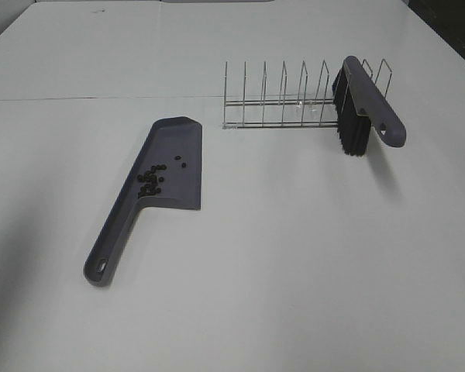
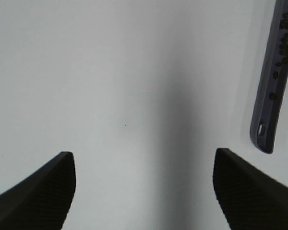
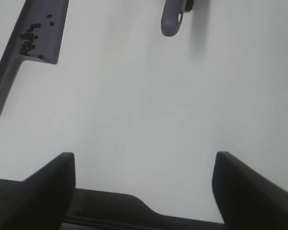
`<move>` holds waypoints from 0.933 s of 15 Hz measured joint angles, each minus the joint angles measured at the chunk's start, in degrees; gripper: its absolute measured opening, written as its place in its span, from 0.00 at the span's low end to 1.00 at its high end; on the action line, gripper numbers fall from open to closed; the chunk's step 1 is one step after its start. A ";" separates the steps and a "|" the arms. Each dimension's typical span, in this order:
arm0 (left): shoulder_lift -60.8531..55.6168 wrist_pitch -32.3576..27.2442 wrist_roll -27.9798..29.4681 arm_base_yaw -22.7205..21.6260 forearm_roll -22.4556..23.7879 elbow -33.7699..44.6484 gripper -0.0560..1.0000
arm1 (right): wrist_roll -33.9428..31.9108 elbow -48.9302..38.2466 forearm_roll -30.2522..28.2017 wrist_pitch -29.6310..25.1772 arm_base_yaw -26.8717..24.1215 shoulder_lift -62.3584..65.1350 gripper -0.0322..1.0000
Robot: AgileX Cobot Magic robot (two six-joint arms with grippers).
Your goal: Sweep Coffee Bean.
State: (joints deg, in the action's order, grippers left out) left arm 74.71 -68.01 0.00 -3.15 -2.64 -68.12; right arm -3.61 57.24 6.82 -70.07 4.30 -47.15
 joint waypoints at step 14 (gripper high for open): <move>-55.75 3.38 5.90 5.33 8.25 32.31 0.72 | 3.61 -24.41 -6.82 -0.06 0.00 38.73 0.66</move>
State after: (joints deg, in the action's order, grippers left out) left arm 18.96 -64.63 5.90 2.18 5.61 -35.81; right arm 0.00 32.83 0.00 -70.13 4.30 -8.42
